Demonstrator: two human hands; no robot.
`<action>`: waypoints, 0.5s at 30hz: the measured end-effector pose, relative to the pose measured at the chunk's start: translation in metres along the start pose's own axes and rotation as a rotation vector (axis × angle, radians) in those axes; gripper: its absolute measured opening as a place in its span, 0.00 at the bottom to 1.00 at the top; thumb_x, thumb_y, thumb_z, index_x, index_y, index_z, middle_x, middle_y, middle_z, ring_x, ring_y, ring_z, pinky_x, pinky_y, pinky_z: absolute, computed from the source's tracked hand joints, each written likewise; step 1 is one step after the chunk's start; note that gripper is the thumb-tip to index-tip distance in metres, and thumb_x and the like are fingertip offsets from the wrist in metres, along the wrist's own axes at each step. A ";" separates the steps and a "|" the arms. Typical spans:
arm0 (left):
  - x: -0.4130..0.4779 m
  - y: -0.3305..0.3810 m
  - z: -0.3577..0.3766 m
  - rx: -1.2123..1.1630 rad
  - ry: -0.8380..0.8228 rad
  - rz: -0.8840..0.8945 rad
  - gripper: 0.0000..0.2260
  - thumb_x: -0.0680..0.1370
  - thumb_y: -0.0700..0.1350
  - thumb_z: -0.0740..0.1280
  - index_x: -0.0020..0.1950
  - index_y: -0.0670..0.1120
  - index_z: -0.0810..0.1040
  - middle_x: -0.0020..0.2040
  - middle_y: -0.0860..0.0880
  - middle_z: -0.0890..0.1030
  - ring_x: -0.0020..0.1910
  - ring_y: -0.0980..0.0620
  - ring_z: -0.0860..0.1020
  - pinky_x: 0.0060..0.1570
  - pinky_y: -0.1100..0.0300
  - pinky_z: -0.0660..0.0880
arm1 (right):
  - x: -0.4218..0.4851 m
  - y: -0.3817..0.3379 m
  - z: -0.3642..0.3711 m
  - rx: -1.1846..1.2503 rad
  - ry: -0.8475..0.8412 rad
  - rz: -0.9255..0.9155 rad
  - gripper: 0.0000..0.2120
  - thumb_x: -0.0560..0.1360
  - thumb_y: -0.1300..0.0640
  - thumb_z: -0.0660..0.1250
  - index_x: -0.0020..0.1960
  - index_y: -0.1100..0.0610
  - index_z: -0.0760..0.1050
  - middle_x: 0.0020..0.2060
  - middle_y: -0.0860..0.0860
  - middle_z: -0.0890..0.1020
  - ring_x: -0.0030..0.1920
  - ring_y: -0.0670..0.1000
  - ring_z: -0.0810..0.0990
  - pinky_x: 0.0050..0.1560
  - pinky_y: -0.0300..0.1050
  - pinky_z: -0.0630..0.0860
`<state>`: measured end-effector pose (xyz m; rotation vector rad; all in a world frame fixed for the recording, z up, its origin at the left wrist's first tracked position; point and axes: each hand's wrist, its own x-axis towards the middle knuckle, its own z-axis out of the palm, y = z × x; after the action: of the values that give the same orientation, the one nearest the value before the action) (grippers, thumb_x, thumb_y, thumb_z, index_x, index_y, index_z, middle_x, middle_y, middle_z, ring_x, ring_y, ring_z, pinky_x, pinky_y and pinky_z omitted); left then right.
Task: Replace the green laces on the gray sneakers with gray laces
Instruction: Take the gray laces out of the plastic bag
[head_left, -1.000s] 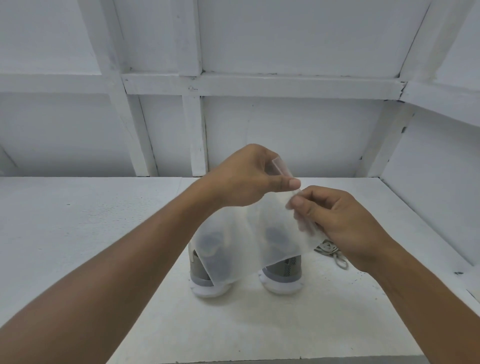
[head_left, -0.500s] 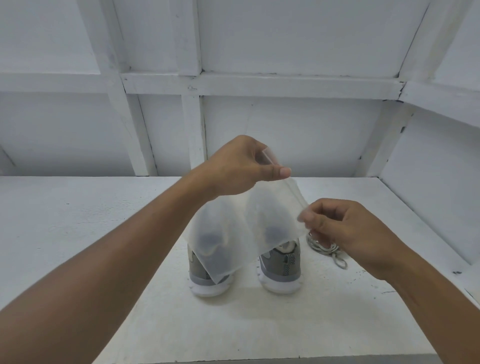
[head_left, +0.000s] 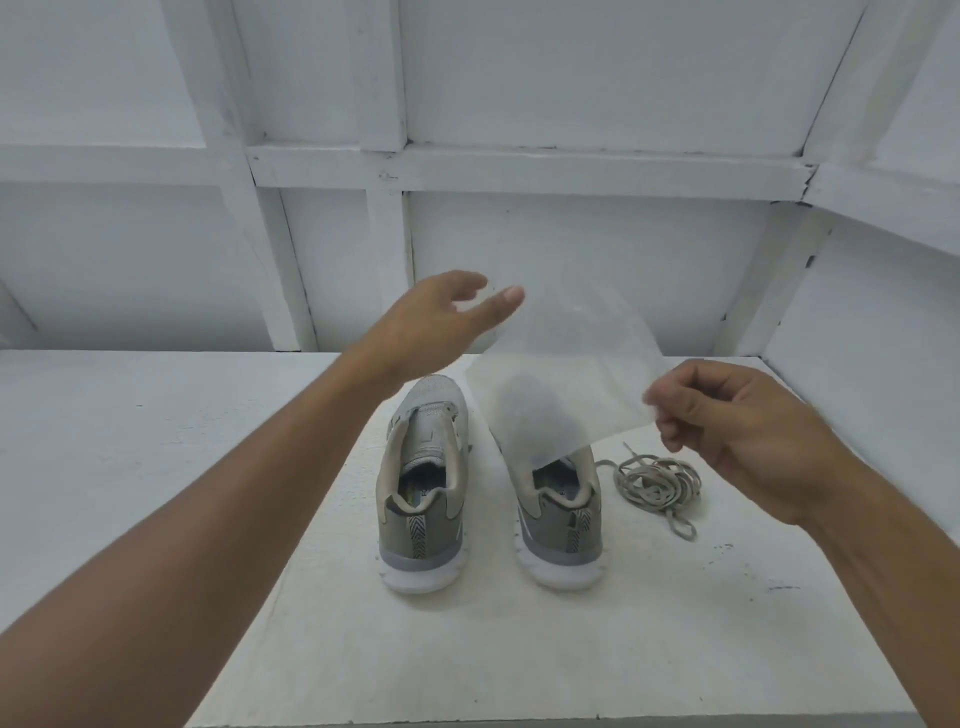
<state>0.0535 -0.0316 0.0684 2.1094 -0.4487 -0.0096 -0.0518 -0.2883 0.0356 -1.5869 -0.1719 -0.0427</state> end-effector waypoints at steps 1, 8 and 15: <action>0.000 -0.008 0.005 -0.020 -0.001 -0.045 0.37 0.71 0.71 0.63 0.73 0.50 0.67 0.69 0.52 0.73 0.65 0.54 0.73 0.66 0.50 0.71 | 0.002 -0.002 -0.002 0.016 0.001 -0.008 0.23 0.57 0.41 0.81 0.40 0.58 0.83 0.32 0.53 0.77 0.34 0.48 0.76 0.36 0.38 0.76; 0.008 -0.029 0.051 -0.259 -0.017 -0.233 0.34 0.74 0.67 0.62 0.73 0.45 0.68 0.69 0.49 0.73 0.64 0.50 0.75 0.67 0.47 0.70 | 0.014 -0.025 -0.012 0.206 0.039 -0.056 0.05 0.65 0.55 0.69 0.35 0.56 0.82 0.37 0.55 0.84 0.46 0.53 0.85 0.49 0.42 0.80; 0.015 -0.015 0.079 -0.912 -0.142 -0.386 0.14 0.80 0.46 0.66 0.62 0.40 0.75 0.58 0.43 0.81 0.52 0.44 0.83 0.58 0.50 0.78 | 0.028 -0.025 -0.034 0.325 0.187 -0.081 0.05 0.72 0.59 0.65 0.42 0.60 0.77 0.38 0.50 0.81 0.50 0.55 0.85 0.50 0.40 0.79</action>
<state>0.0584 -0.0932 0.0155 1.2608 -0.0690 -0.4968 -0.0249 -0.3194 0.0648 -1.2434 -0.0909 -0.2156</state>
